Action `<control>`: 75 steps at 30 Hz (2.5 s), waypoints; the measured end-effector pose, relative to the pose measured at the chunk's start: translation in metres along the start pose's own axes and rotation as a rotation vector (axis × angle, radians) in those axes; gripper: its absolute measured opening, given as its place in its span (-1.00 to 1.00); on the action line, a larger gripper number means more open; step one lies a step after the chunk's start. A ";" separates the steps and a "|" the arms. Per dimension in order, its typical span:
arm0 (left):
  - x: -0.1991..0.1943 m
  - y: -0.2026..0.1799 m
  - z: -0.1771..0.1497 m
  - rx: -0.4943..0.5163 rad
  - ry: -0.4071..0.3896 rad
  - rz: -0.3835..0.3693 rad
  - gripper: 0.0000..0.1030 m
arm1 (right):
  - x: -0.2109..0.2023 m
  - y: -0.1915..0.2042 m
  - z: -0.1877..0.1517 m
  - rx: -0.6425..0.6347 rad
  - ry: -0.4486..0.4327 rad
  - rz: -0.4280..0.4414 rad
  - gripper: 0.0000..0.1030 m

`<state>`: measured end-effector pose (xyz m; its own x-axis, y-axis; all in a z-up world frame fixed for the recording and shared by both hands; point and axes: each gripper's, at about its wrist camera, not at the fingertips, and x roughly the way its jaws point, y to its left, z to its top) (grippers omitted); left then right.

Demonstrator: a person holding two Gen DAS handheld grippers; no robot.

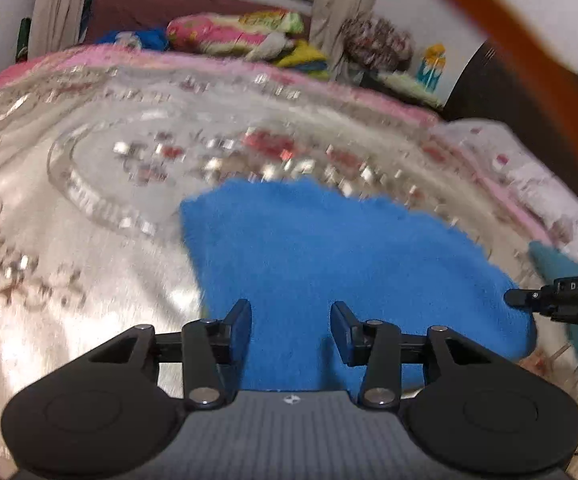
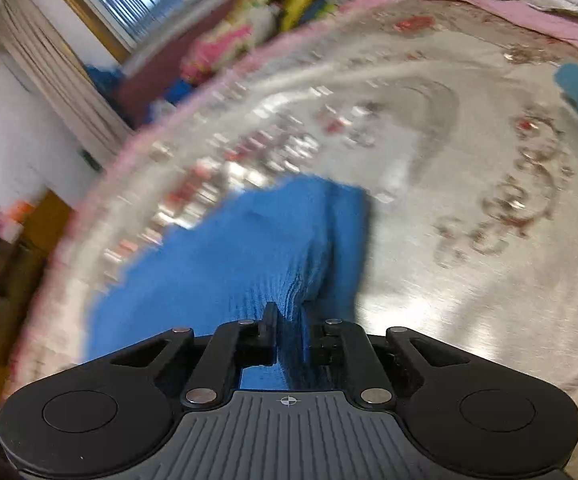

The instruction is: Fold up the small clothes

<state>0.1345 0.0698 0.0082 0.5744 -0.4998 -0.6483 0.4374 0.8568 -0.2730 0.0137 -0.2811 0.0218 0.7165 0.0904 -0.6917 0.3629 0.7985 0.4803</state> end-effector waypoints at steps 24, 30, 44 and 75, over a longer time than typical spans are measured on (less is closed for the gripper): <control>-0.015 -0.003 -0.024 -0.011 0.018 0.086 -0.07 | -0.015 0.039 0.004 -0.179 -0.209 -0.177 -0.65; -0.014 0.004 -0.025 -0.041 0.022 0.054 -0.07 | 0.010 0.090 -0.017 -0.270 -0.110 -0.047 -0.65; -0.018 0.012 -0.025 -0.048 0.033 -0.022 -0.07 | 0.048 0.166 -0.022 -0.396 0.024 -0.055 -0.64; -0.018 0.012 -0.030 -0.021 0.057 -0.066 -0.06 | 0.103 0.231 -0.044 -0.465 0.153 -0.039 -0.50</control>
<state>0.1088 0.0925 -0.0046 0.5042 -0.5473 -0.6680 0.4579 0.8253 -0.3306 0.1454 -0.0612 0.0379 0.5989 0.1140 -0.7926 0.0579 0.9811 0.1849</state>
